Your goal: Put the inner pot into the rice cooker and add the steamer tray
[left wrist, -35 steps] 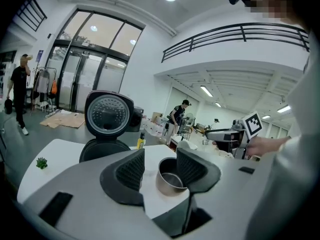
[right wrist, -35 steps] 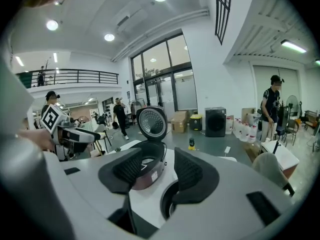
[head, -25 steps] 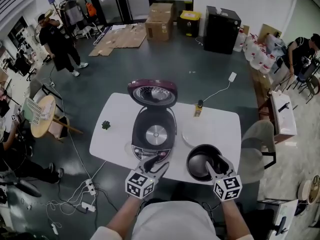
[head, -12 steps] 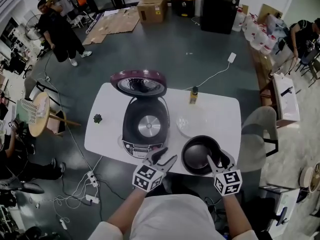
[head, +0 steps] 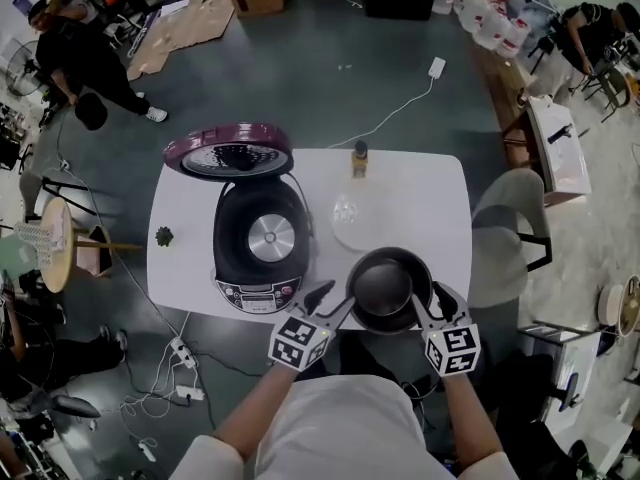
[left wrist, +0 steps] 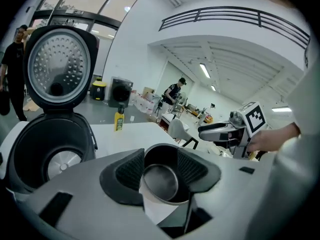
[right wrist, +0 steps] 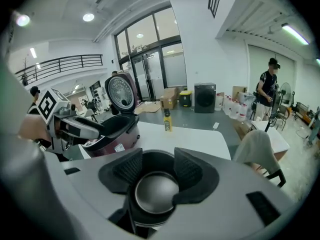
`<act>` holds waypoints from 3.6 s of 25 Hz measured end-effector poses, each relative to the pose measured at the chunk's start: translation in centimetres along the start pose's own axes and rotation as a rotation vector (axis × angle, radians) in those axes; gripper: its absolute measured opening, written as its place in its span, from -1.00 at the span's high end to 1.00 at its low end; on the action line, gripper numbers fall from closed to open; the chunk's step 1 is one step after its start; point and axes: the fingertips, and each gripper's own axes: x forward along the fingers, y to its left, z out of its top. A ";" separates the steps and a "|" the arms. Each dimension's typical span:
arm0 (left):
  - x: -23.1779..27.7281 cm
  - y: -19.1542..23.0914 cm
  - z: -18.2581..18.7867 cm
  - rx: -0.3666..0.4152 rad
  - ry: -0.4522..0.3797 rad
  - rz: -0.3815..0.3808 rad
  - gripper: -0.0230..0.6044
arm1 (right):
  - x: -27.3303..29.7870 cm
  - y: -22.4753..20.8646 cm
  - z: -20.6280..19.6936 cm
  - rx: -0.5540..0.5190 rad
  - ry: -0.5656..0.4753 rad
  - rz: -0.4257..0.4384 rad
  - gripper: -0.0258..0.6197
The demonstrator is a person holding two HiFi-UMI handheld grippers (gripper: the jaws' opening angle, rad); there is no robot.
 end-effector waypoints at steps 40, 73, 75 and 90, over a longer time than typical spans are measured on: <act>11.7 3.9 -14.9 -0.187 0.523 0.129 0.51 | 8.3 -6.9 -15.1 0.122 0.475 -0.035 0.75; -1.8 7.4 0.8 -0.051 0.210 0.244 0.53 | 5.0 1.3 5.8 -0.067 0.151 -0.038 0.74; -2.7 8.0 2.0 -0.044 0.186 0.253 0.53 | 5.2 2.0 7.2 -0.078 0.129 -0.037 0.74; -10.2 15.6 6.3 -0.025 0.073 0.348 0.54 | 9.9 9.7 15.3 -0.179 0.036 0.006 0.74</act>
